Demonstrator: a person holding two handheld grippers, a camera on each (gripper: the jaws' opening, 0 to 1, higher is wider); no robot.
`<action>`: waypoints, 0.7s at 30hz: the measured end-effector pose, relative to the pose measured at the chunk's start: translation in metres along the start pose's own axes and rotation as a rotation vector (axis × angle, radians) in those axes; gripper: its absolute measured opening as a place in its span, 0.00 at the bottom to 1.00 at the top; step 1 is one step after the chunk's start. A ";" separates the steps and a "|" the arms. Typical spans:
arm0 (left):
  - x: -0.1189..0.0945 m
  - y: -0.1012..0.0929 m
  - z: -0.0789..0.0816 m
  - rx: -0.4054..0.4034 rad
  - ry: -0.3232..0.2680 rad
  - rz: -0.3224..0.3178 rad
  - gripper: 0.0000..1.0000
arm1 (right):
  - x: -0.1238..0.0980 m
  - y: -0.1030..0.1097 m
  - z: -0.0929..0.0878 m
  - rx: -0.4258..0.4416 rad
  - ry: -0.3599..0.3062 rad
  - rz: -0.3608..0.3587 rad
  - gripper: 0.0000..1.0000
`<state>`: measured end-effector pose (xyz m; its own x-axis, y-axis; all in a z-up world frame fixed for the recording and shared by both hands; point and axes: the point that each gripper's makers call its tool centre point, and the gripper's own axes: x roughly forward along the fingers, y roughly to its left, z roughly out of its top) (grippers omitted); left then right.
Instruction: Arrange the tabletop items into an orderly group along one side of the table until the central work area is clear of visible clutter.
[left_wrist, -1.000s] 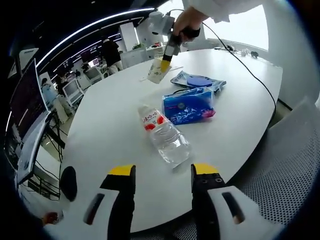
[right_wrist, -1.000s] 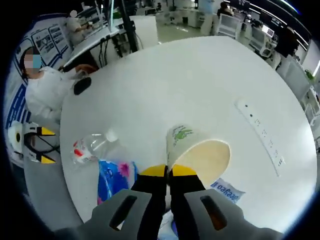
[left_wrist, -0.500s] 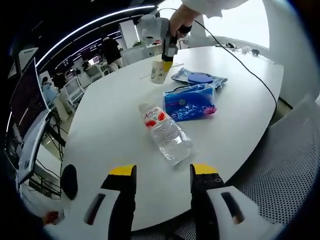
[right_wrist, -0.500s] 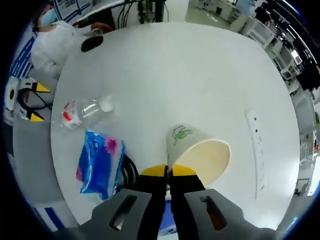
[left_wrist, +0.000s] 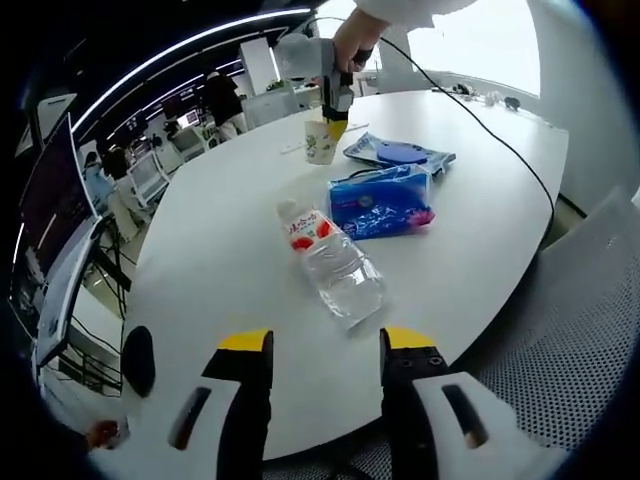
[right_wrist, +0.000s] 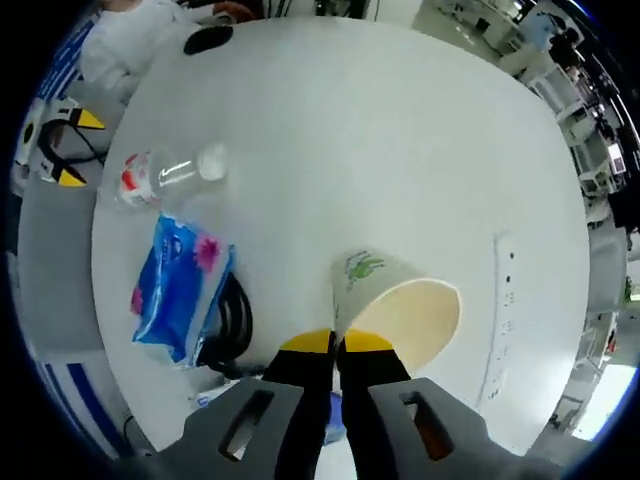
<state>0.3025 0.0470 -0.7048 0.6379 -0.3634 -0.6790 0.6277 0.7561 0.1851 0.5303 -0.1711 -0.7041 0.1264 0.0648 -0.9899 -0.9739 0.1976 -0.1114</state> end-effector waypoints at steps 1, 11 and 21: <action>0.000 0.000 -0.001 -0.001 0.004 0.000 0.42 | 0.000 0.000 -0.001 -0.035 0.015 -0.001 0.00; -0.001 0.000 -0.001 -0.003 0.003 -0.003 0.42 | 0.004 0.004 -0.001 -0.145 0.075 0.010 0.00; -0.001 0.001 -0.002 -0.014 0.002 -0.001 0.41 | 0.011 0.001 -0.003 -0.210 0.132 0.003 0.00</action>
<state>0.3022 0.0492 -0.7051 0.6364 -0.3633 -0.6805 0.6223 0.7631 0.1746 0.5297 -0.1734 -0.7154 0.1109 -0.0665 -0.9916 -0.9938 -0.0112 -0.1104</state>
